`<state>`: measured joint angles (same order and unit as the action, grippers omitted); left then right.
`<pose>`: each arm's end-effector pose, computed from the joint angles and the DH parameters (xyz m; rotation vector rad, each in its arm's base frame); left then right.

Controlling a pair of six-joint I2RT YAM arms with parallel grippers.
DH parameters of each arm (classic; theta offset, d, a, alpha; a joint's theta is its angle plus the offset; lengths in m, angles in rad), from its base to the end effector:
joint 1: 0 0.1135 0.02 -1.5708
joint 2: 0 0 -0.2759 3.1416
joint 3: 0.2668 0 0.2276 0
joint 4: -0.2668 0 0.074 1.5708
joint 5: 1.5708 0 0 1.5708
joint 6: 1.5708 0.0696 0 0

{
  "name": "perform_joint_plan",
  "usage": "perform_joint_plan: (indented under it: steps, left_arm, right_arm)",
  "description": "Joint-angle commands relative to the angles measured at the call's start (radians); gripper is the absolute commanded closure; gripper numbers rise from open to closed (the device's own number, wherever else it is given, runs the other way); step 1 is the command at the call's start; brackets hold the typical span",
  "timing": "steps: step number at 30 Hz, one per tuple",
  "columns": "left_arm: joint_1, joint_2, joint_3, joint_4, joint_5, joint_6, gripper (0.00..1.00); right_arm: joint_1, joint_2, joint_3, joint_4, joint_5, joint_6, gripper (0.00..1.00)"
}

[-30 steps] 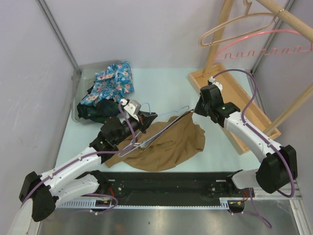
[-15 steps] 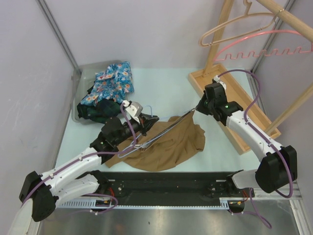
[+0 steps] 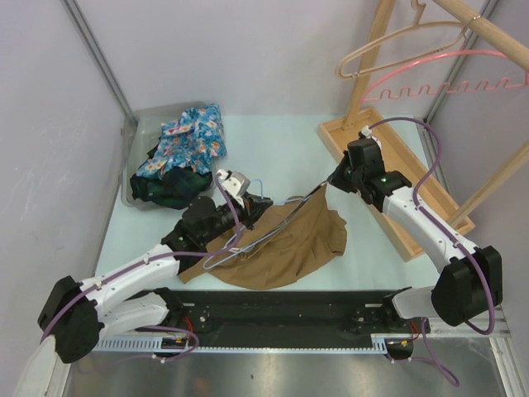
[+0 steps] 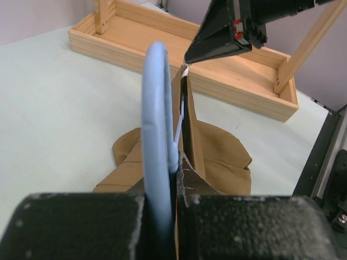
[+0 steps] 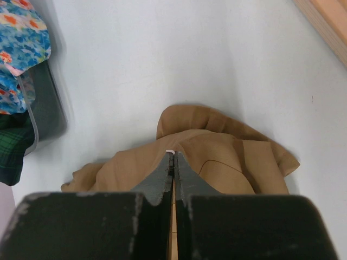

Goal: Place the skirt on the hanger
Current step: Place skirt on hanger

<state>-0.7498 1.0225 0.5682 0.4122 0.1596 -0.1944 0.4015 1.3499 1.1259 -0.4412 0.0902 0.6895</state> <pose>0.1698 -0.1733 0.3005 0.5831 1.5767 -0.8502 0.2783 0.1114 0.3040 0.3764 2.2474 0.4872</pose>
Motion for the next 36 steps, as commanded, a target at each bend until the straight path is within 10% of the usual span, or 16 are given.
perform_joint_plan:
  steps: [1, 36]
  left_arm:
    - [-0.019, -0.004, 0.035, 0.077, -0.087, -0.022, 1.0]
    - [-0.036, -0.033, 0.047, 0.086, 0.015, -0.062, 1.0]
  right_arm:
    - [0.007, -0.009, 0.009, 0.038, 0.008, 0.028, 1.0]
    - [-0.012, 0.034, 0.075, 0.055, -0.11, -0.065, 1.0]
